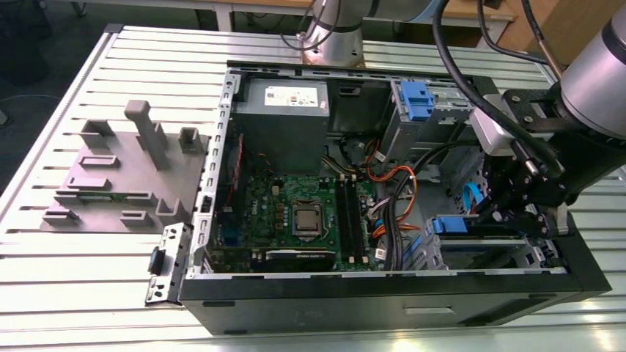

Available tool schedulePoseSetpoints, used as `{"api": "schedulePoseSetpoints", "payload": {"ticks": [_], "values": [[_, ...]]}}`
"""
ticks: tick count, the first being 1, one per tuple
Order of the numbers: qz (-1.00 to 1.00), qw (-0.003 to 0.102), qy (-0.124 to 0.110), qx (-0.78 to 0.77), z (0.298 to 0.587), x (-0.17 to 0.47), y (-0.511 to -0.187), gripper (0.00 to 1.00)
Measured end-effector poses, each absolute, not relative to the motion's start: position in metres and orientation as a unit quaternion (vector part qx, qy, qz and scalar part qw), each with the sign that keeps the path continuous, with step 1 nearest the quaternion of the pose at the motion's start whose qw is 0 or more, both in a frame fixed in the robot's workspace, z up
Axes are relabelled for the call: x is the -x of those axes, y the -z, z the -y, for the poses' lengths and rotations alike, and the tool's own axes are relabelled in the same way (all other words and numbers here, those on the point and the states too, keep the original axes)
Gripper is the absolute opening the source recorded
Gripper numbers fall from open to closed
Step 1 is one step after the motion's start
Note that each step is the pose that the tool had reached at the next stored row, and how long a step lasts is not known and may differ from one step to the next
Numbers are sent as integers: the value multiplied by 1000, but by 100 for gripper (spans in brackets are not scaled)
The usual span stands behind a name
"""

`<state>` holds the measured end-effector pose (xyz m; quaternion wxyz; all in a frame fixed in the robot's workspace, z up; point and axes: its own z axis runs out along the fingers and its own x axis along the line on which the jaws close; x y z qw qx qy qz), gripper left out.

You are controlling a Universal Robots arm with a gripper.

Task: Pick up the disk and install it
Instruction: 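Insert the second disk wire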

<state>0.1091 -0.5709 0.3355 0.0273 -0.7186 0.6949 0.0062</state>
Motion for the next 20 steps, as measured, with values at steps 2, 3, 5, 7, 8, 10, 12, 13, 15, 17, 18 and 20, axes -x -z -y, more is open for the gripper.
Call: {"api": "schedulePoseSetpoints", "payload": {"ticks": [2,3,5,7,8,10,12,13,15,17,18,20], "values": [[-695,27,-6,719,571,-109,-335,16],[-695,27,-6,719,571,-109,-335,16],[-695,27,-6,719,571,-109,-335,16],[-695,27,-6,719,571,-109,-335,16],[-695,27,-6,719,571,-109,-335,16],[-695,27,-6,719,571,-109,-334,16],[-695,27,-6,719,571,-109,-332,16],[-695,27,-6,719,571,-109,-332,16],[-695,27,-6,719,572,-109,-330,16],[-695,27,-6,719,572,-109,-330,16],[-695,27,-6,719,572,-109,-330,16],[-695,27,-6,719,572,-109,-330,16]]}}
